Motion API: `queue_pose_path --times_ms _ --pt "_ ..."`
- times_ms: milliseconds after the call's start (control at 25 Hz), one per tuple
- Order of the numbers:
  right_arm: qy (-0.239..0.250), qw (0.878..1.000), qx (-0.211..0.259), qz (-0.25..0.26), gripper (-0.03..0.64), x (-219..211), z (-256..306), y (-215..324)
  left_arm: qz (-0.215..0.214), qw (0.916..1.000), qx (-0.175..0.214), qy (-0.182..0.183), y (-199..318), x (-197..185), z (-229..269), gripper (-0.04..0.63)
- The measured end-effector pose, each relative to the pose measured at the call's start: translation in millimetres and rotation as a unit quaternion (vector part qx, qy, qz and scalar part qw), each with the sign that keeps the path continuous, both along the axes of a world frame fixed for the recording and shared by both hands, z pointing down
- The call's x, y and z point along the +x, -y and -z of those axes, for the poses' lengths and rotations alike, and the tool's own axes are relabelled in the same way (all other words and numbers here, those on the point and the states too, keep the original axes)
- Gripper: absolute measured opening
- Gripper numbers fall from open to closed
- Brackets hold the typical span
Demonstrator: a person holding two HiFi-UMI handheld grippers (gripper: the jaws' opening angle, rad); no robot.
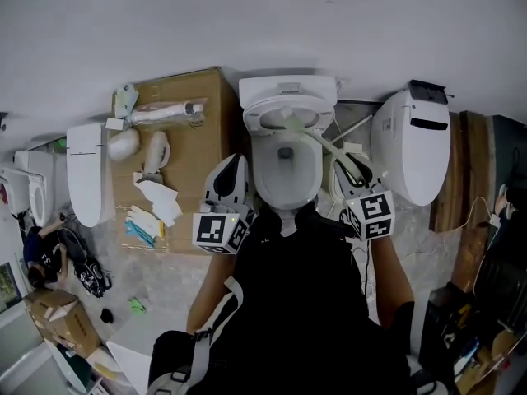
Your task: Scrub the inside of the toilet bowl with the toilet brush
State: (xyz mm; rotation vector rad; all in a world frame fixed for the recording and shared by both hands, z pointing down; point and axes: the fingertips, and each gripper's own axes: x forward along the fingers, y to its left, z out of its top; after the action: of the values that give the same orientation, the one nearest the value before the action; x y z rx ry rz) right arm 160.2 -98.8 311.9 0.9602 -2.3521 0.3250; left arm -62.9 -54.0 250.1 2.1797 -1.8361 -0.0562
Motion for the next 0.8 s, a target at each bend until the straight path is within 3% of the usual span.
queue_pose_path --times_ms 400,800 --pt "0.075 0.996 0.036 -0.04 0.123 12.9 73.4 -5.6 -0.017 0.9986 0.039 0.032 8.6 25.7 52.7 0.008" --pt "0.088 0.994 0.049 -0.045 0.123 18.3 88.3 -18.6 -0.034 0.9973 0.053 0.038 12.2 45.4 66.6 0.008"
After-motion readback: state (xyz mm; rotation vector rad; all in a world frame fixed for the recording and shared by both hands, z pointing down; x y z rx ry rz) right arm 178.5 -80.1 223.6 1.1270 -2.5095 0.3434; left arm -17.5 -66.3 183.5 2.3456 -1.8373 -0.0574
